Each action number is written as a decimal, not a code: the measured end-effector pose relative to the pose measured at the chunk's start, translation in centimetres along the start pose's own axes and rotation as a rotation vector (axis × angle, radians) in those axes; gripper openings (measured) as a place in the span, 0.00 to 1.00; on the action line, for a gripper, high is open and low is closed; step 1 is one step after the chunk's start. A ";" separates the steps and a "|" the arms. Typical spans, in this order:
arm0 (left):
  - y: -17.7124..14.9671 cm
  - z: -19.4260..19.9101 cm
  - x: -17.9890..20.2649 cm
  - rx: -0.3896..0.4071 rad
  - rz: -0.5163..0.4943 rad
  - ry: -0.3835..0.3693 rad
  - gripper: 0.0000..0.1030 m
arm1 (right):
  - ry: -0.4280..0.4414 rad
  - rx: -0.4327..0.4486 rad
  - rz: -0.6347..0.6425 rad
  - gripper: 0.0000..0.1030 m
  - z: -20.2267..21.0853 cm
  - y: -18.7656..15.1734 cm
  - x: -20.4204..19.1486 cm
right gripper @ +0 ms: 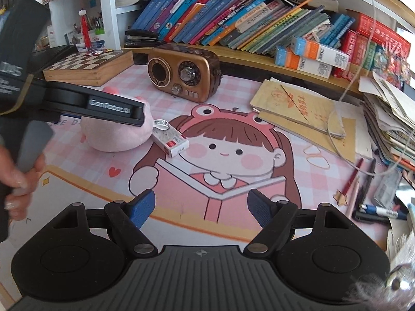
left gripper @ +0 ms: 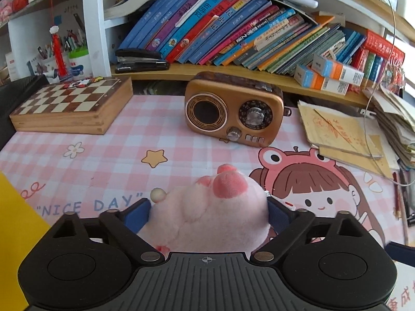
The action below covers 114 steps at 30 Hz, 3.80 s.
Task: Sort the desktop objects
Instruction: 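Grasp the pink plush pig with the left tool while the right tool grasps the white card pack, then lift the plush pig and card pack with both tools toward the yellow box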
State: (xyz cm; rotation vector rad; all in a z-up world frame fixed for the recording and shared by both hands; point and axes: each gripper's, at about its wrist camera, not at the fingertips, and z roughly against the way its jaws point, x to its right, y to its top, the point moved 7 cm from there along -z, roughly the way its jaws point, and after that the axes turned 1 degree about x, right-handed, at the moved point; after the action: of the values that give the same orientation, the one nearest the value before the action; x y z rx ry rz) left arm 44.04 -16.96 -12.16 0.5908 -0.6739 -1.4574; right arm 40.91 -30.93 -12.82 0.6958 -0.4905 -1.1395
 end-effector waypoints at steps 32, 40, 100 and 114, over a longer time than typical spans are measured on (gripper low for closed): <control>-3.1 11.2 -5.1 -0.010 0.103 0.025 0.37 | 0.185 0.030 0.124 0.62 -9.3 4.3 -3.1; -3.5 12.4 -5.6 -0.009 0.133 0.027 0.37 | 0.195 0.035 0.132 0.59 -10.4 4.8 -3.7; -7.1 23.4 -6.2 0.133 0.110 -0.300 0.37 | 0.007 0.111 -0.103 0.27 10.8 -2.6 -8.0; -12.1 28.5 -11.0 0.123 0.118 -0.346 0.37 | -0.021 0.103 -0.138 0.27 16.9 -6.9 -14.5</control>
State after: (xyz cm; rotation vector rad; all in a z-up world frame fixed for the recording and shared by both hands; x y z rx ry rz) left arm 15.08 -5.25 -1.88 0.3872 -1.0588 -1.4272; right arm 19.92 -23.26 -6.20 0.8175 -0.5279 -1.2583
